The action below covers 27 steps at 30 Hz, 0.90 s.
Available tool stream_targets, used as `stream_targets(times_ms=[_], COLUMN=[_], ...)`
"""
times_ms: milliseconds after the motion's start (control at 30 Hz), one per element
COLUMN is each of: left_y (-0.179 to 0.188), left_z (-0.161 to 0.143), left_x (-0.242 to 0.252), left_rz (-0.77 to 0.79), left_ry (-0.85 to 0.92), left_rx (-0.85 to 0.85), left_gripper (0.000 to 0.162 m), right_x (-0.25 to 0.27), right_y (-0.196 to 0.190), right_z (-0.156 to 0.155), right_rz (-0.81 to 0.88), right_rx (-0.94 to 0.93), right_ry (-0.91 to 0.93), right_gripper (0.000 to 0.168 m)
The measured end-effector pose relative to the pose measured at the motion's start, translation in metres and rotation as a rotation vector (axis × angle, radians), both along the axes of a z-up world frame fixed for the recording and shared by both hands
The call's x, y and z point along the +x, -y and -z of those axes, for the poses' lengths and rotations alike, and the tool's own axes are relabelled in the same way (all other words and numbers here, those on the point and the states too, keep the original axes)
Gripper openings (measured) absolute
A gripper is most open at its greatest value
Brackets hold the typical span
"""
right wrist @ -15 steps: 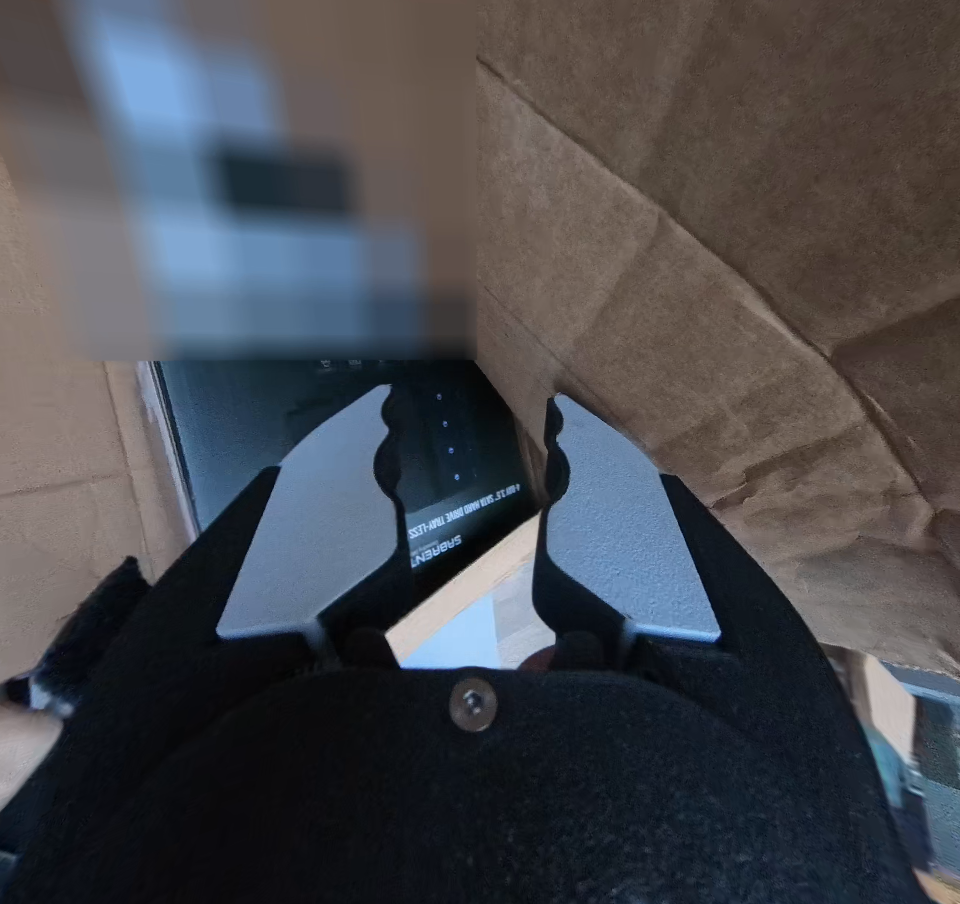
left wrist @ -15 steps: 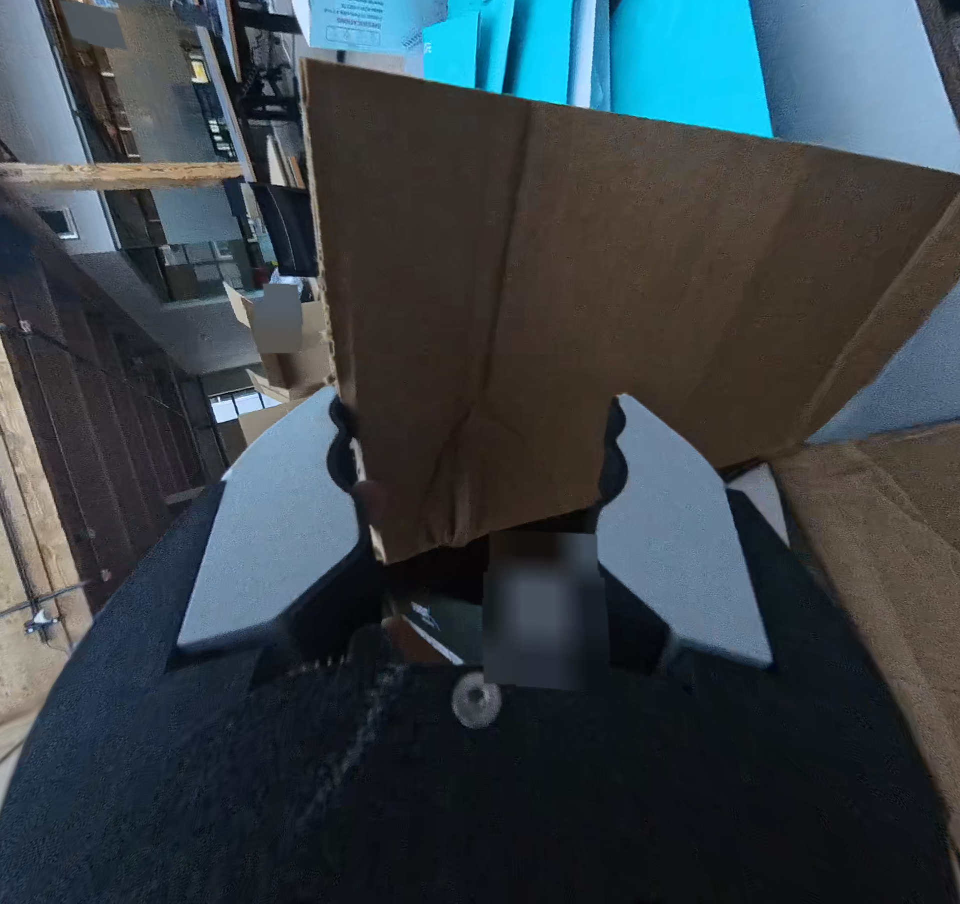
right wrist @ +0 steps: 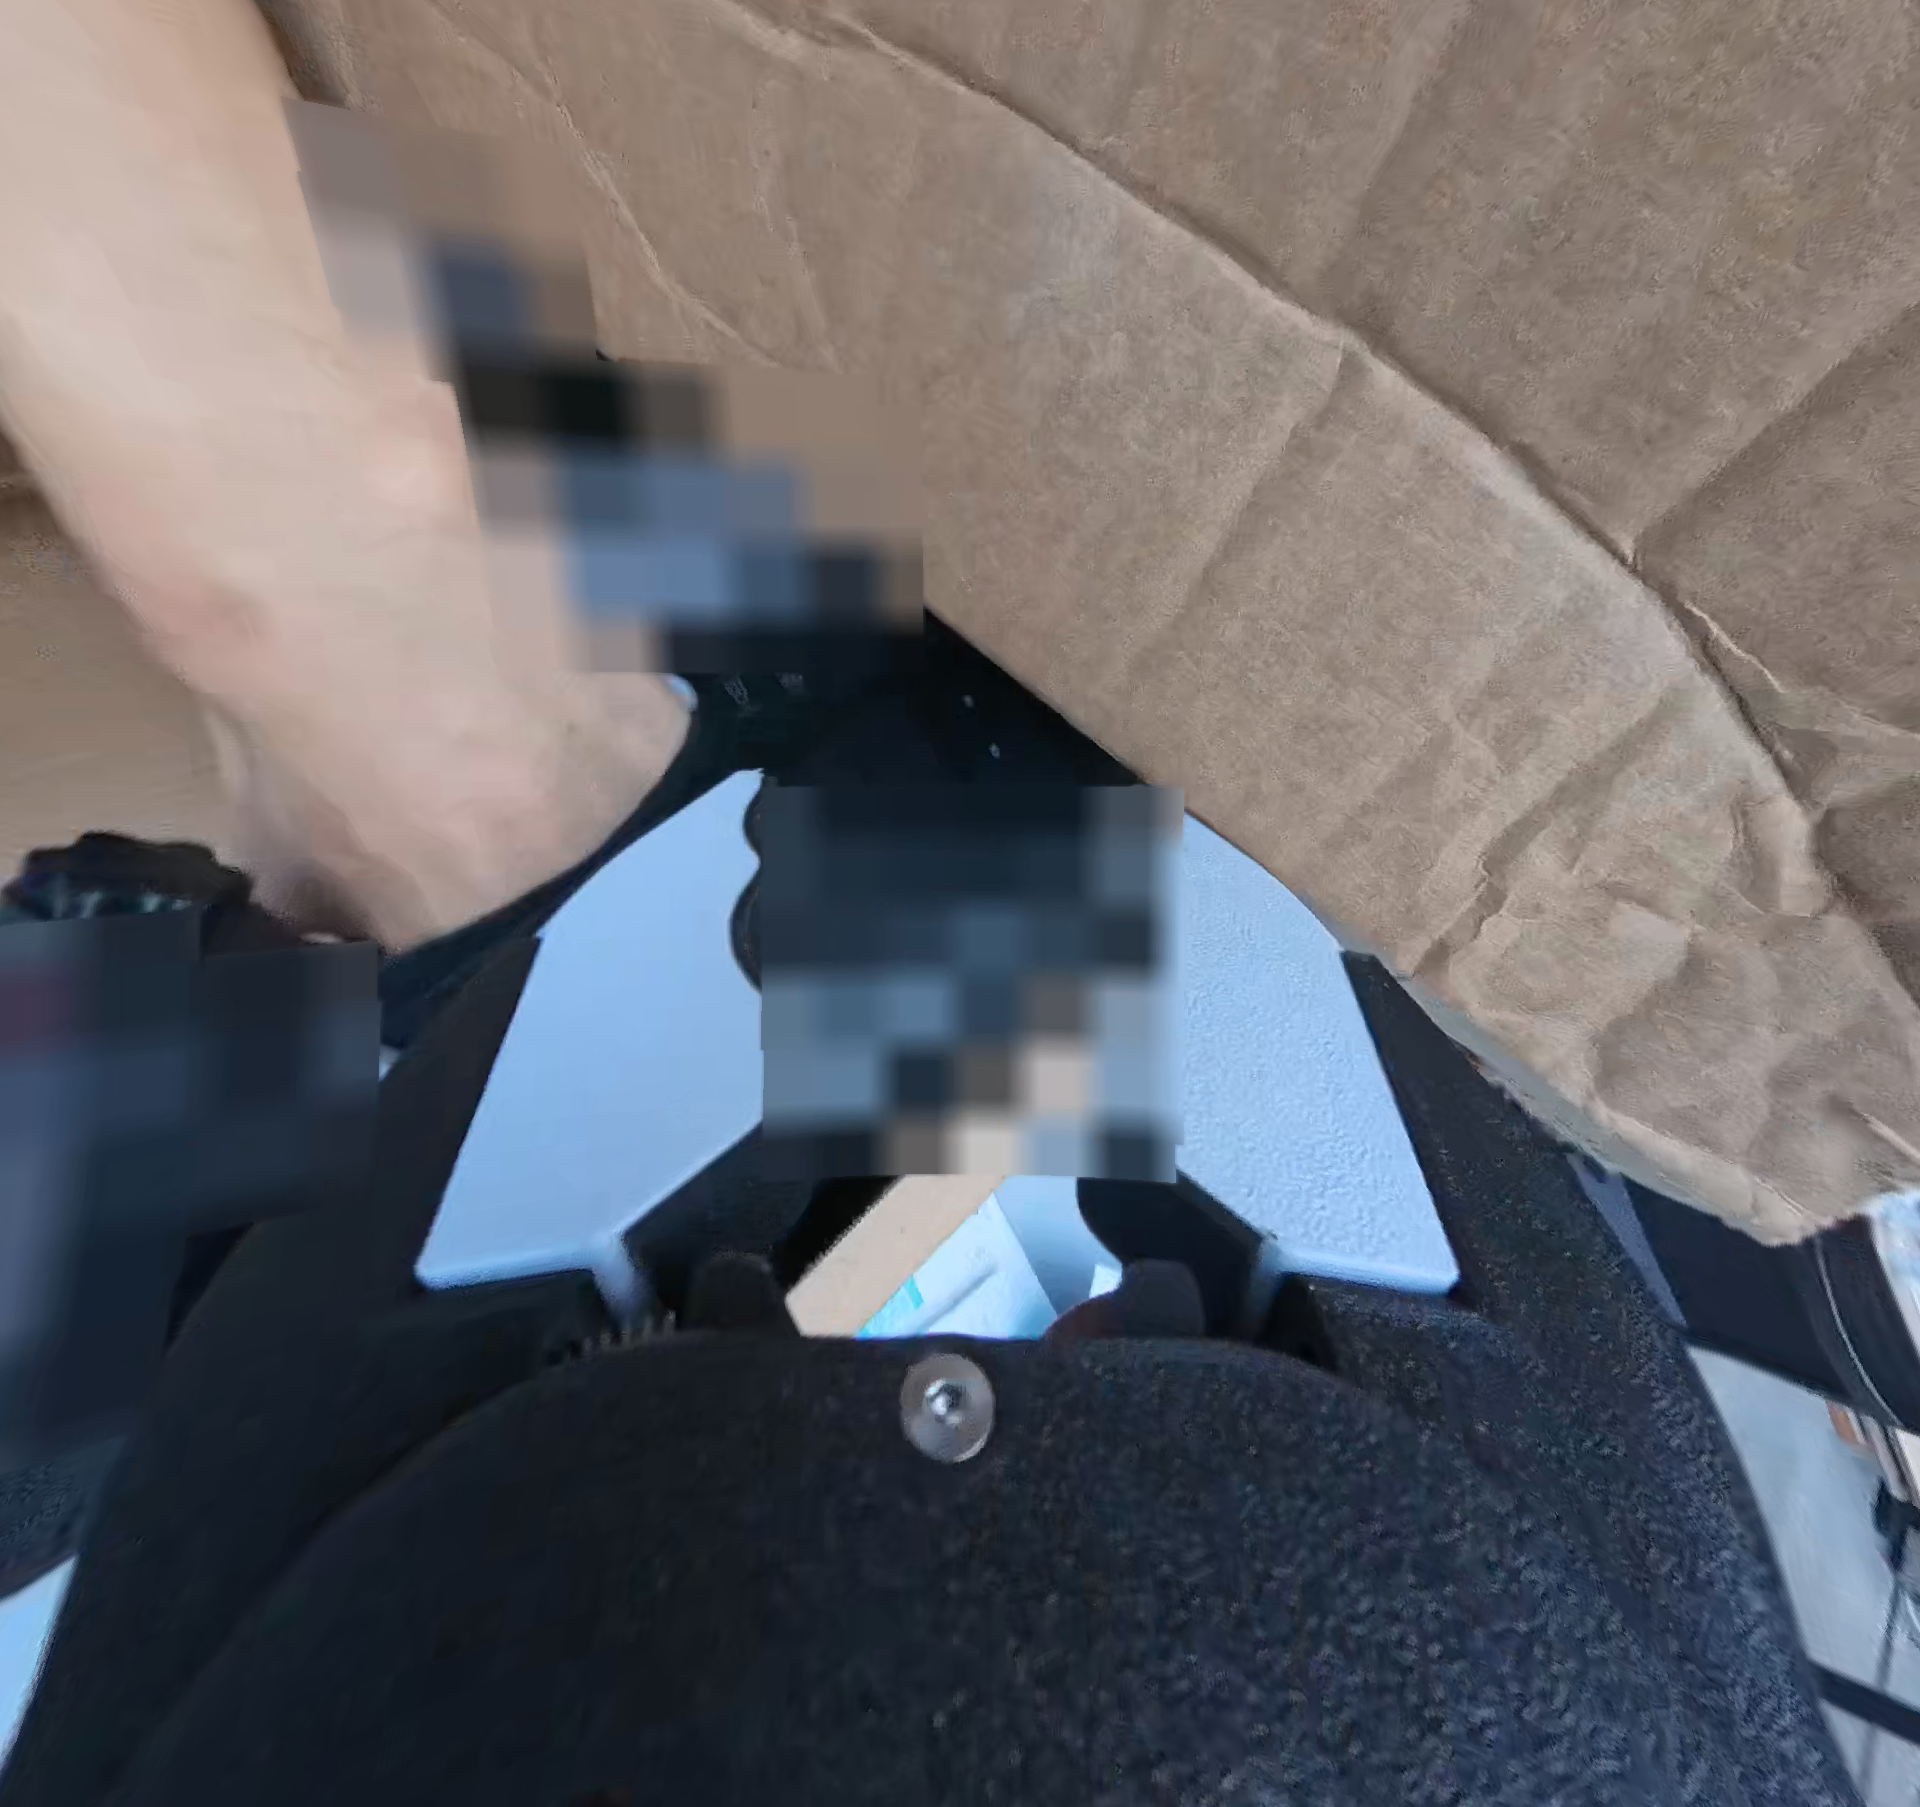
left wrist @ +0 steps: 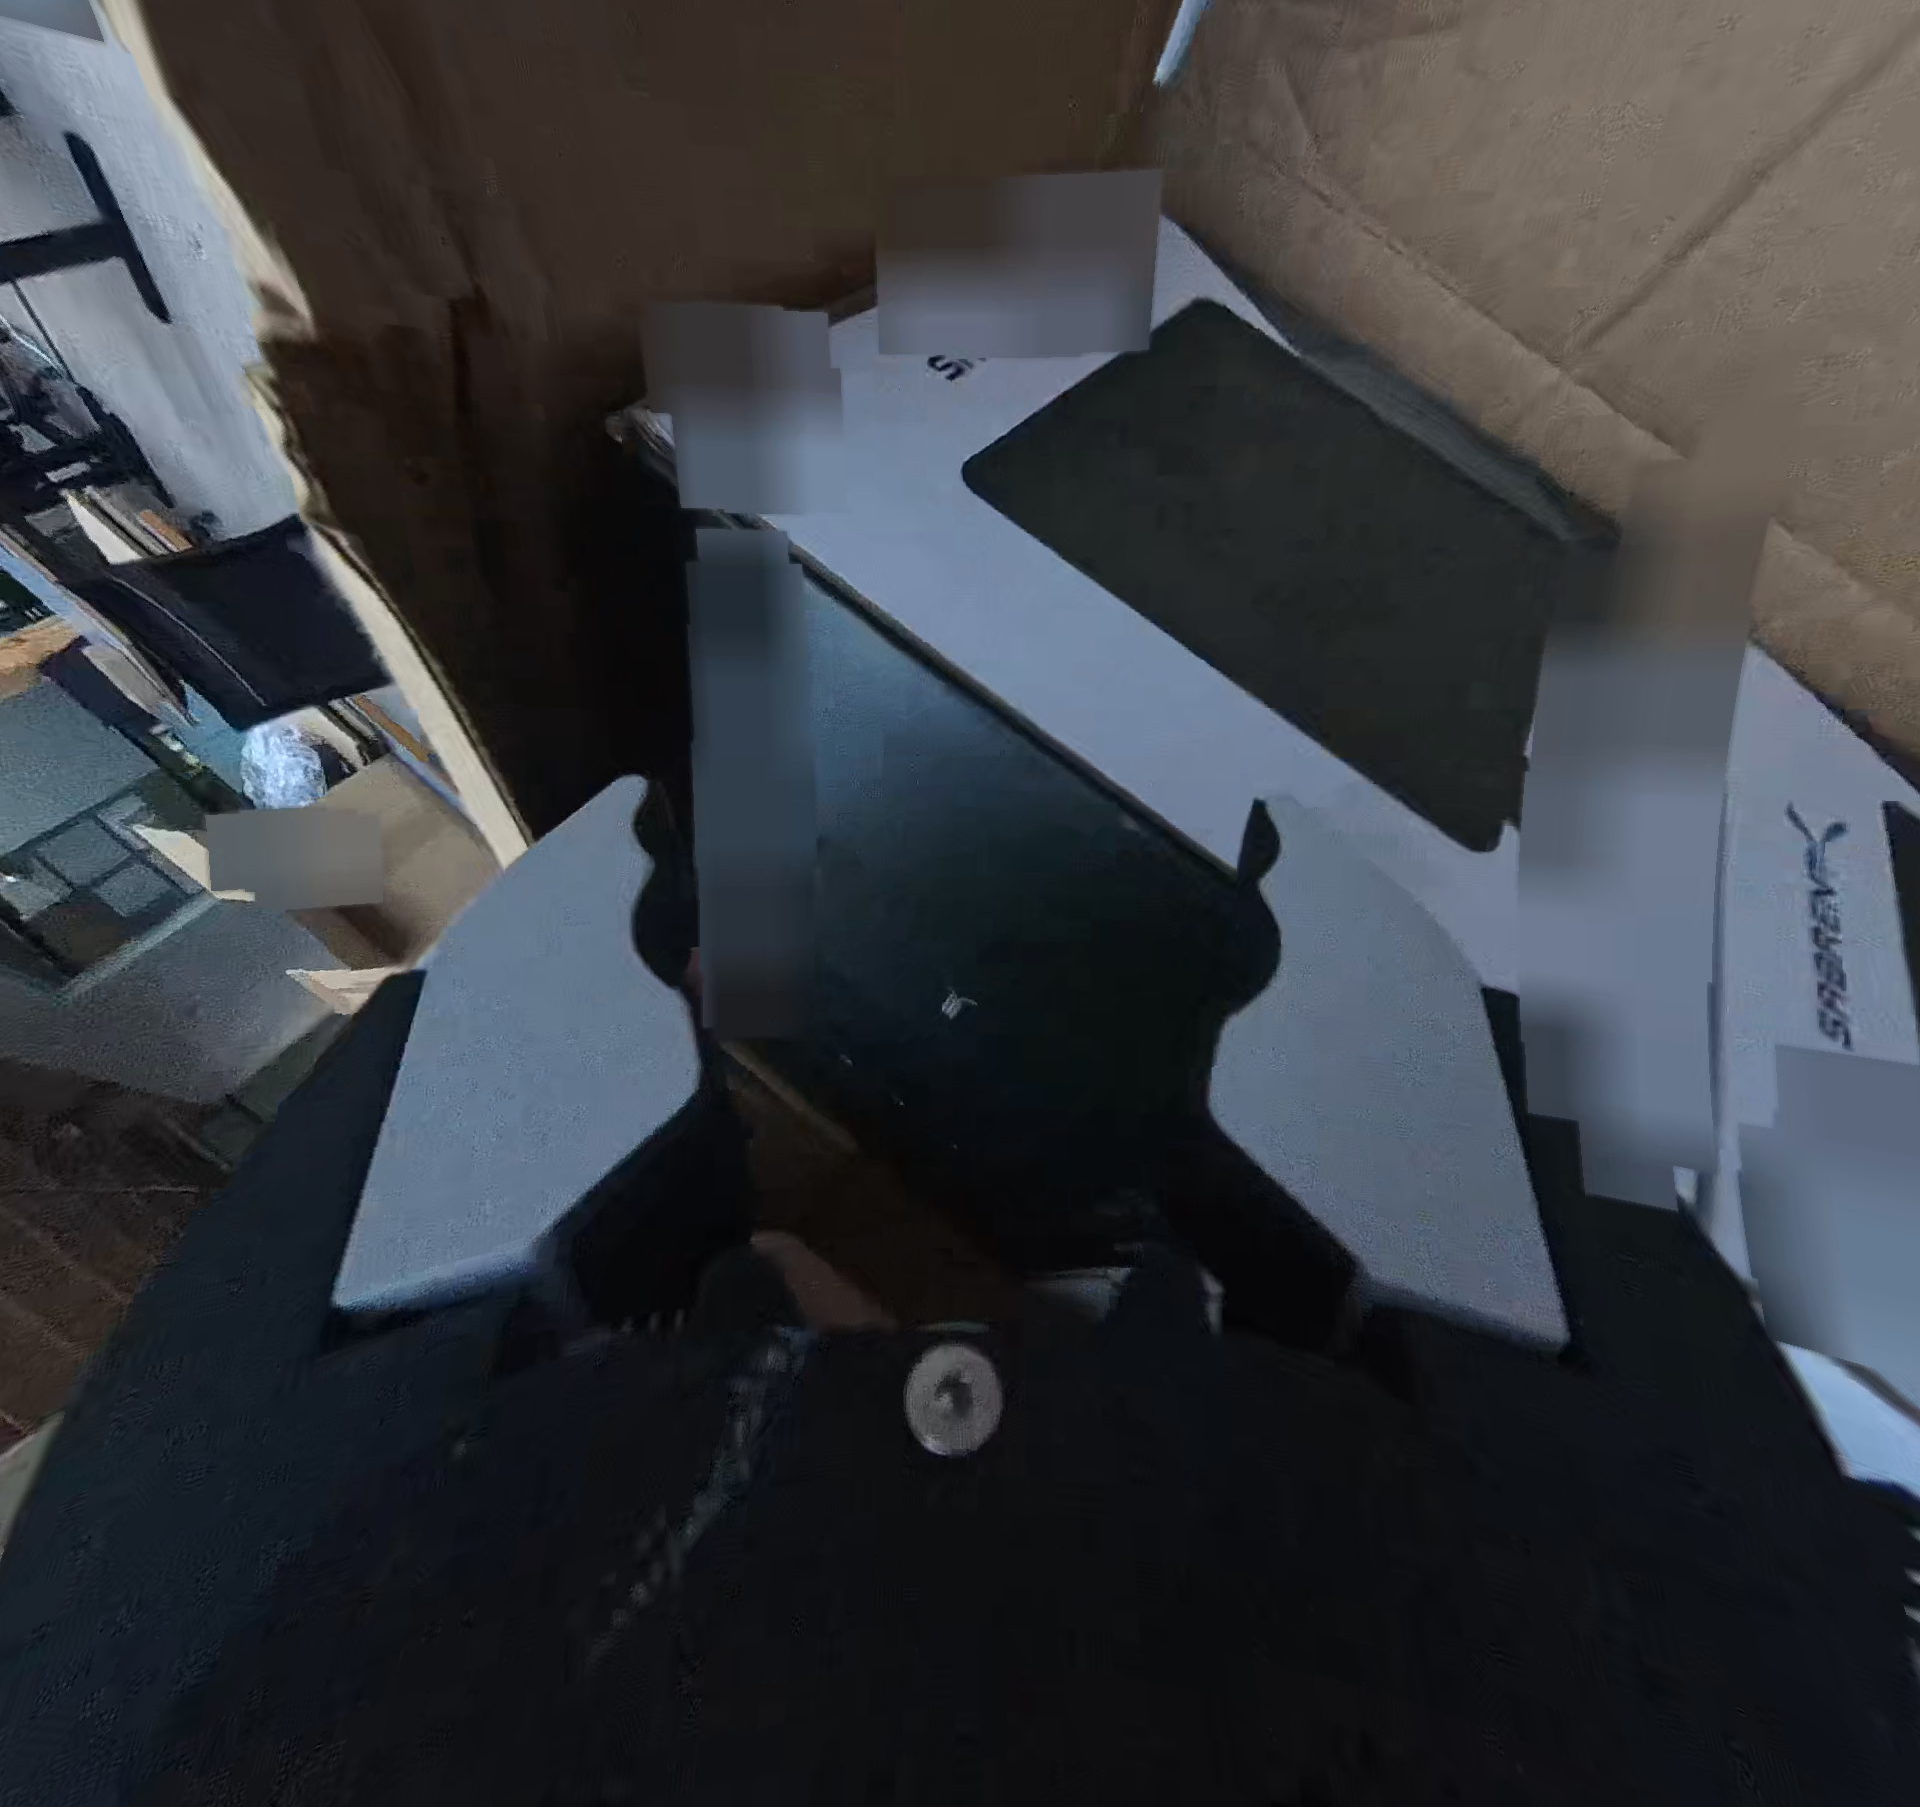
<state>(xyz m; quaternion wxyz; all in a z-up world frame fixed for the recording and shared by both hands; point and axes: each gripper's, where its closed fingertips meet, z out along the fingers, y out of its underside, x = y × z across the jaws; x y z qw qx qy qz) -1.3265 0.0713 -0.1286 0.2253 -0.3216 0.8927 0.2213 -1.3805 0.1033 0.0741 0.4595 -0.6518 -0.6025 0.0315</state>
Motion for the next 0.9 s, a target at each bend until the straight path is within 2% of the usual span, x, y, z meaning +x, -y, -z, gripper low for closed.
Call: stream_targets(times_ms=[33, 100, 200, 267, 333, 400, 467, 500, 567, 633, 767, 900], left_y=[-0.009, -0.002, -0.001, 0.001, 0.006, 0.008, 0.003, -0.002, -0.013, -0.019, -0.015, -0.006], left_z=[0.000, 0.004, 0.012, 0.014, 0.013, 0.010, 0.005, 0.002, -0.004, -0.007, -0.003, 0.009], left_x=[-0.005, -0.012, -0.015, -0.024, -0.034, -0.050, -0.071, -0.081, -0.095, -0.106, -0.118, -0.119], left_rz=[0.020, 0.040, 0.084, 0.118, 0.128, 0.093, 0.006, -0.038, -0.126, -0.194, -0.236, -0.213], left_ry=[-0.020, -0.054, -0.128, -0.167, -0.190, -0.231, -0.275, -0.293, -0.310, -0.327, -0.337, -0.354], left_rx=[0.006, -0.099, -0.102, -0.101, -0.104, -0.105, -0.107, -0.104, -0.095, -0.107, -0.133, -0.106], left_gripper=[0.105, 0.099, 0.097, 0.099, 0.095, 0.097, 0.103, 0.107, 0.111, 0.112, 0.113, 0.111], right_x=[0.006, 0.016, 0.036, 0.067, 0.102, 0.110, 0.096, 0.094, 0.087, 0.077, 0.088, 0.107], right_y=[0.001, 0.007, 0.018, 0.029, 0.054, 0.093, 0.123, 0.126, 0.118, 0.098, 0.046, 0.018], right_z=[0.004, 0.006, 0.001, 0.005, 0.013, 0.038, 0.081, 0.109, 0.164, 0.197, 0.236, 0.238], right_rz=[0.036, 0.099, 0.208, 0.340, 0.484, 0.510, 0.462, 0.489, 0.559, 0.602, 0.684, 0.707], right_rx=[0.011, 0.037, 0.082, 0.132, 0.191, 0.146, 0.046, 0.006, -0.078, -0.099, -0.093, -0.018], right_ry=[0.018, -0.018, -0.092, -0.091, -0.170, -0.402, -0.641, -0.698, -0.761, -0.778, -0.655, -0.630], right_gripper=[0.062, 0.076, 0.076, 0.077, 0.074, 0.066, 0.070, 0.074, 0.080, 0.088, 0.111, 0.120])
